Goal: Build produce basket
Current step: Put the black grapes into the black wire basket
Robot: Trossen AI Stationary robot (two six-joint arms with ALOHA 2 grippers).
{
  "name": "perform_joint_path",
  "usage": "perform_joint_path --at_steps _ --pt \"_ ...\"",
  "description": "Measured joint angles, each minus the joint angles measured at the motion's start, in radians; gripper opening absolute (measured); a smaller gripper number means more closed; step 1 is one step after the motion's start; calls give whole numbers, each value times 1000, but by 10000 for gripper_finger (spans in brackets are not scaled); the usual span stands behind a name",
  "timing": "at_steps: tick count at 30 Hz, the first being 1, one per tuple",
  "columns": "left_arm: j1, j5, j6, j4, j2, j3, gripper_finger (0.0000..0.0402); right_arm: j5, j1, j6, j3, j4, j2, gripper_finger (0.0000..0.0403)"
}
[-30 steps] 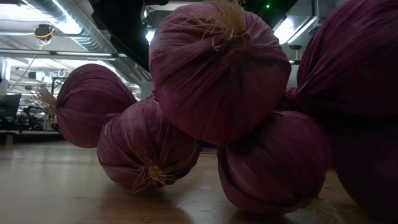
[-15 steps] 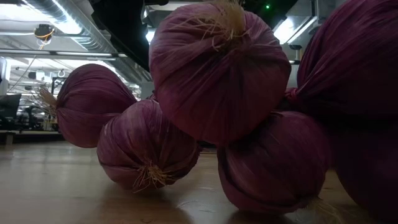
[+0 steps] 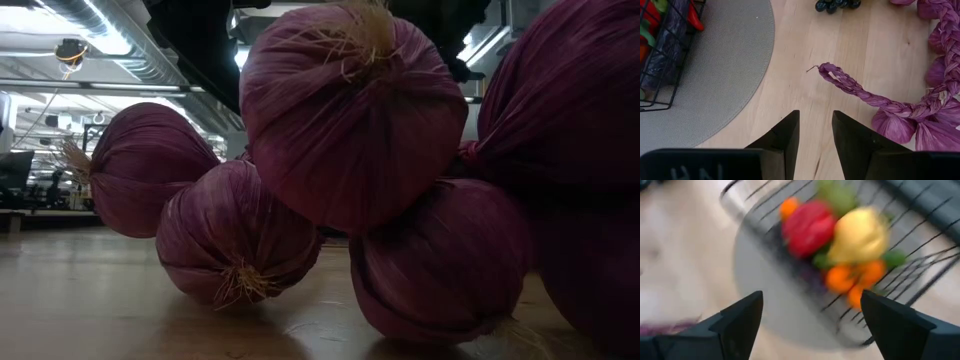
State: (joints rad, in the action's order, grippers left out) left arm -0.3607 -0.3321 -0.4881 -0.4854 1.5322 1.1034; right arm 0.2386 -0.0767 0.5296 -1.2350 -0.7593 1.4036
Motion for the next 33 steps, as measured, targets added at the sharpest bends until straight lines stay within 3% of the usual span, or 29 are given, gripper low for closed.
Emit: perform_joint_path --at_steps 11,18,24,29,33 --pt "0 0 -2 0 0 0 110 -48 326 228 0 -176 0 333" --pt "0 0 -2 0 0 0 110 -25 529 326 37 -147 1 333" --pt "0 0 -2 0 0 0 110 -29 597 452 230 109 3 333" --pt "0 0 1 0 0 0 110 -98 597 534 384 362 3 333" --pt "0 0 1 0 0 0 110 -100 594 567 447 393 3 333"
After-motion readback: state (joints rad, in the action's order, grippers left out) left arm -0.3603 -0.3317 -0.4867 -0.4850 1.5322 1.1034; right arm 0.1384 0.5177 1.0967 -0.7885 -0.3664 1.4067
